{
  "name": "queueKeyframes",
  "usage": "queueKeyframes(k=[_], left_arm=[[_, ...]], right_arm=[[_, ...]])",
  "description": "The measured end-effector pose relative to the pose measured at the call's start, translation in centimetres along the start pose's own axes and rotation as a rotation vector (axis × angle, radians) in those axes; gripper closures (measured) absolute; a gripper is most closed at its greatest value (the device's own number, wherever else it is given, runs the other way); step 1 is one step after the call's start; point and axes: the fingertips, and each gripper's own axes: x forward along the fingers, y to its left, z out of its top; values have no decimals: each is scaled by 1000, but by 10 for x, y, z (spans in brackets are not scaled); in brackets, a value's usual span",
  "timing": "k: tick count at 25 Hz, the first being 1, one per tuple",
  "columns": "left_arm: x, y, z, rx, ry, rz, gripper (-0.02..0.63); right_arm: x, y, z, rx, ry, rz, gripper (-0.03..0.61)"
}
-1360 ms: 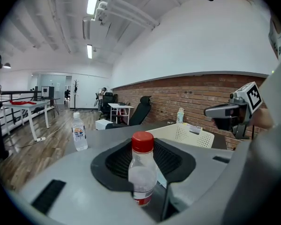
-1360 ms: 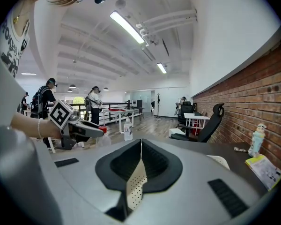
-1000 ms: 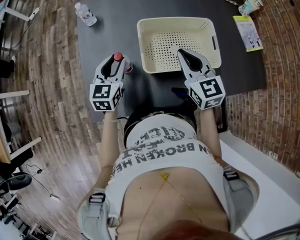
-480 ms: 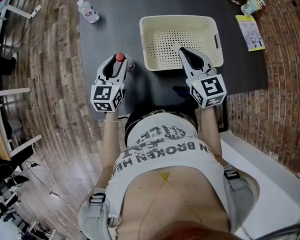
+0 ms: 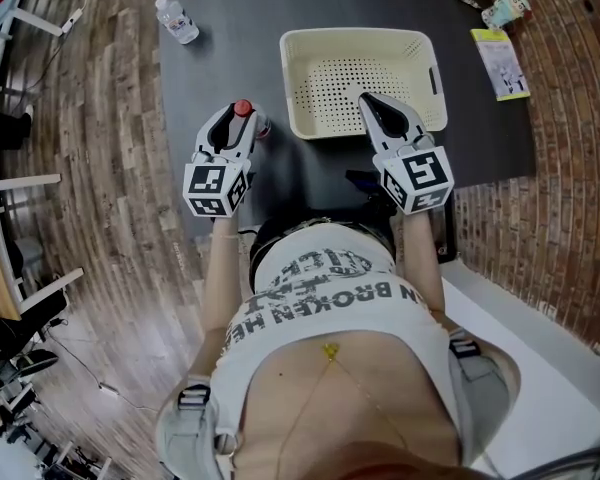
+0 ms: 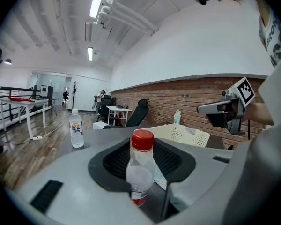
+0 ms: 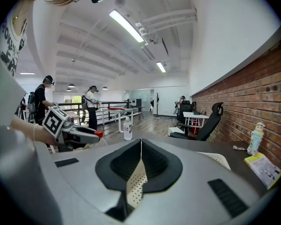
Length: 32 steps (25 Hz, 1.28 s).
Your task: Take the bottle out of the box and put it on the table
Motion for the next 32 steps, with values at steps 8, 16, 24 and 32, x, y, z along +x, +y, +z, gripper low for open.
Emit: queueKeyframes(k=[8, 16, 24, 32], left_arm=[[1, -1, 0, 0, -4, -2, 471], [1, -1, 2, -9, -5, -12, 469], [-6, 2, 4, 33, 11, 24, 443], [-28, -6, 29, 102, -41, 82, 439]], right_arm=[[0, -2, -1, 2, 3, 2, 568], [0, -1, 1, 3, -4, 4, 568], [-4, -6, -1, 3, -9, 1, 568], [-11, -13, -4, 5, -3, 6, 568]])
